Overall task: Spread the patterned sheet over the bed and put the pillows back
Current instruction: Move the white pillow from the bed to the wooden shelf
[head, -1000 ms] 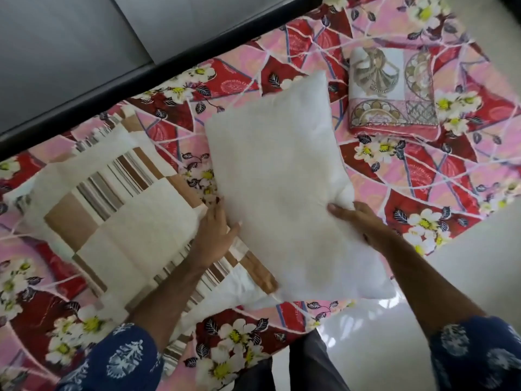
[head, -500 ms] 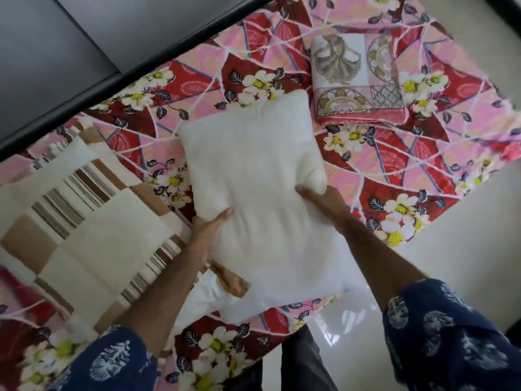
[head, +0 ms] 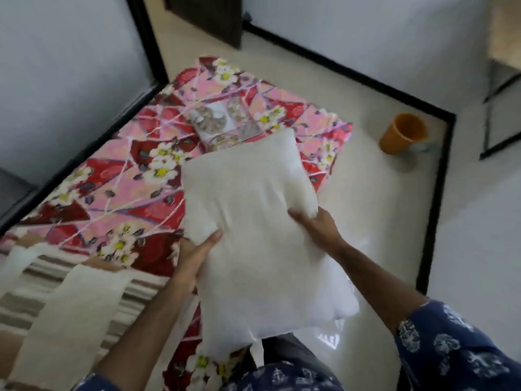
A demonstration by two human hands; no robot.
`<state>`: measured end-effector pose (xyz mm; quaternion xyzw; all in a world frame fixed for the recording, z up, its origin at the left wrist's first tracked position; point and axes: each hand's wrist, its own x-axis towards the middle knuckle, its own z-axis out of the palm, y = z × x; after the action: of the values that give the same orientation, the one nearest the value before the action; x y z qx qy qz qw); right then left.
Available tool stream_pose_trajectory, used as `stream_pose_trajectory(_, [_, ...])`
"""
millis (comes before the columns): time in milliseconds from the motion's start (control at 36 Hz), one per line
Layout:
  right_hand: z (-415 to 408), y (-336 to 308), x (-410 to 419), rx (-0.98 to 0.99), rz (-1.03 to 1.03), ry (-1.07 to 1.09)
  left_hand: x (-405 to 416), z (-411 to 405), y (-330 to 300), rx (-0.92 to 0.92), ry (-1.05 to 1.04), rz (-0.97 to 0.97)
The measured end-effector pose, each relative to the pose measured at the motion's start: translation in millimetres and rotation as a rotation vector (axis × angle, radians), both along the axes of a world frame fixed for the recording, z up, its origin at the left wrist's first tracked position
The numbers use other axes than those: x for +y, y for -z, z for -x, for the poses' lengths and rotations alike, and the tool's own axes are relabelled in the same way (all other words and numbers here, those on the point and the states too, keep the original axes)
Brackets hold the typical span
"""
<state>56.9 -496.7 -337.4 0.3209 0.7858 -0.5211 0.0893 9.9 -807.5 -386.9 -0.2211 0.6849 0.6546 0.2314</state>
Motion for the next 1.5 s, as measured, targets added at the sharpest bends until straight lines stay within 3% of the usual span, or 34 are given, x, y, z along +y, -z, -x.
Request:
stream_pose_trajectory(417, [-83,-120,213,0.335,0.046,0.333,263,42,-121,0.237,0.389,-0.117])
stream_pose_trajectory(750, [-108,-171,417,0.432,0.023,0.513,493,60,-194,0.410,0.502,-0.156])
stream_pose_trajectory(1000, [-61,-174,526,0.500,-0.018,0.597,615,125,-196,0.366,0.520,-0.184])
stream_pose_trajectory(1500, [113,-210,780,0.508,-0.042,0.750,901,325,-241,0.494,0.714,-0.276])
